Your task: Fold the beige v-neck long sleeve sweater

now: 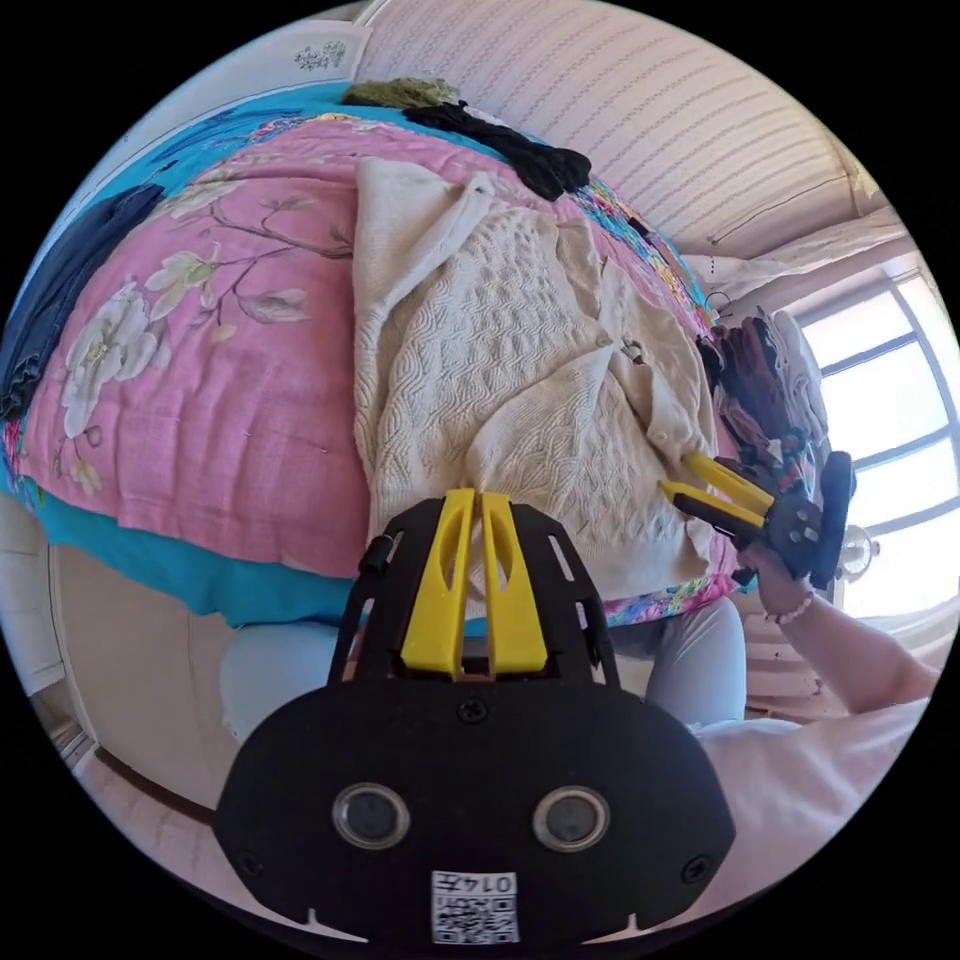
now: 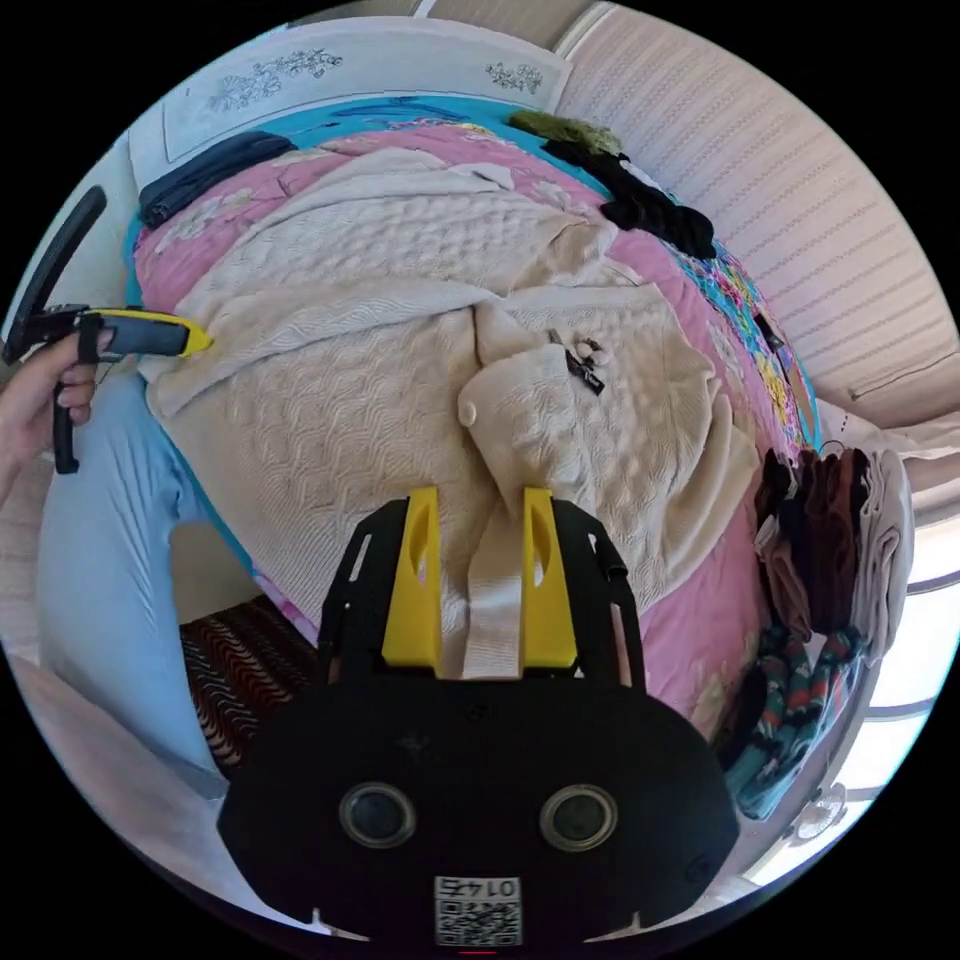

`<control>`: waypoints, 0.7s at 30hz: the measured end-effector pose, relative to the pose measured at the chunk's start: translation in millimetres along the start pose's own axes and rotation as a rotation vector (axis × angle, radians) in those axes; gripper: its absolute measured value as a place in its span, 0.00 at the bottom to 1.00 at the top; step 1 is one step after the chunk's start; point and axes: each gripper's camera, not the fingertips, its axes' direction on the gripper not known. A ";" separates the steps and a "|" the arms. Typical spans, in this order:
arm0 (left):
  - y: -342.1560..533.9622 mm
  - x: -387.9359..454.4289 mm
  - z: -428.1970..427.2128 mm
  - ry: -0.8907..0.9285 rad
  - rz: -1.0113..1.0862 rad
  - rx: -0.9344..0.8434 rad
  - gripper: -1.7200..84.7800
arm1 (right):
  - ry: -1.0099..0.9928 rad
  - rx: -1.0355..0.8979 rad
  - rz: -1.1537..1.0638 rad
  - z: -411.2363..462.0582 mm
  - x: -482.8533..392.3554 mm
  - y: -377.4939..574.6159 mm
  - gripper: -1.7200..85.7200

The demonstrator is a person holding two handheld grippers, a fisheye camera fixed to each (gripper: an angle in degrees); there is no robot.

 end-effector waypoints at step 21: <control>27.3 4.1 -30.8 0.128 0.047 0.200 0.01 | 0.186 0.149 0.122 8.4 16.5 5.1 0.15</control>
